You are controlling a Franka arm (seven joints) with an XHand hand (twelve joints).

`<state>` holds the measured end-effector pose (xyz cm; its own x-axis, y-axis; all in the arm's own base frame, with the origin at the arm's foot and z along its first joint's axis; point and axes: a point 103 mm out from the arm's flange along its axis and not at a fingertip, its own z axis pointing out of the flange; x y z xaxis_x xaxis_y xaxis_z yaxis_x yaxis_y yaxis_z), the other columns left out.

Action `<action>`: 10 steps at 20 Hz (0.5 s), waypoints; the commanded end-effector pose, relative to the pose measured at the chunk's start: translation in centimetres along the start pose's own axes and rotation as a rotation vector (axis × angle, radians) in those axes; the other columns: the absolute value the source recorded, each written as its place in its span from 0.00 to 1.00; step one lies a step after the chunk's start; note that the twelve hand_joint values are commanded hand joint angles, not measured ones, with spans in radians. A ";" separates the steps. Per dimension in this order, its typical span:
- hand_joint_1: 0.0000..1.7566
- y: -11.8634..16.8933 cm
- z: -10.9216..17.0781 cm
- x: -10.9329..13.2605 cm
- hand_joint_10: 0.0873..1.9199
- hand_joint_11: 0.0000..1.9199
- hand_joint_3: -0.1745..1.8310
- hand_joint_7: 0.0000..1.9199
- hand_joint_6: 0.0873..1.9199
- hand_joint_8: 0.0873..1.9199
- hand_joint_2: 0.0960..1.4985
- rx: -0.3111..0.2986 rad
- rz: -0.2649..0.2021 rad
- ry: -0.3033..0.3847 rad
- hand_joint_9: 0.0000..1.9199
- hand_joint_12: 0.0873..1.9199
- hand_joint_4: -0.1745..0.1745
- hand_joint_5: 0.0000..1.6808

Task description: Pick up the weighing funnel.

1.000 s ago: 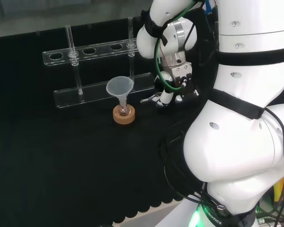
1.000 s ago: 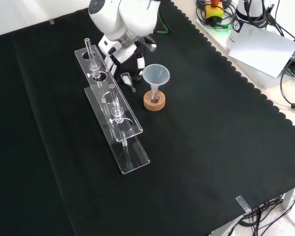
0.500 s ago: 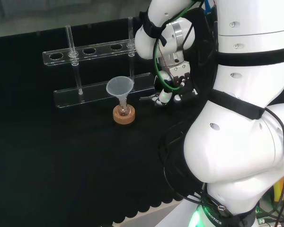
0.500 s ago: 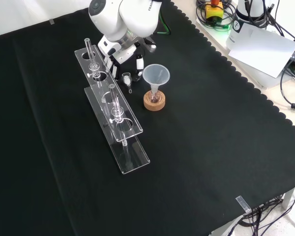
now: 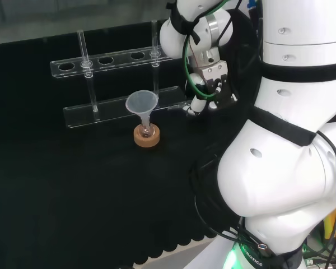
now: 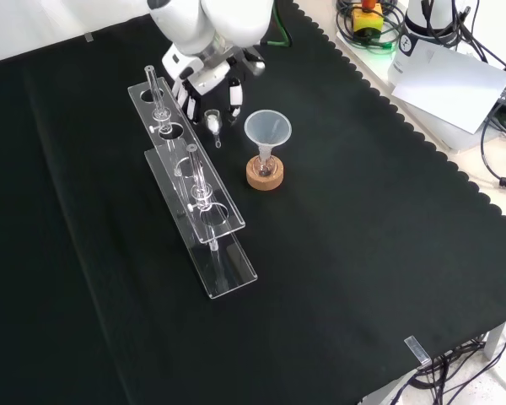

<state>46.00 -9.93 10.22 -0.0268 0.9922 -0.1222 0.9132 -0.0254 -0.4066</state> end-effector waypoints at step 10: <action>0.63 -6.1 -5.0 -2.2 0.22 0.34 0.39 0.29 0.38 0.30 0.44 -0.027 0.041 -0.019 0.43 0.63 1.00 0.71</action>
<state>44.30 -10.90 15.59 -0.0103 0.9891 -0.1467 0.9198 -0.0482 -0.3894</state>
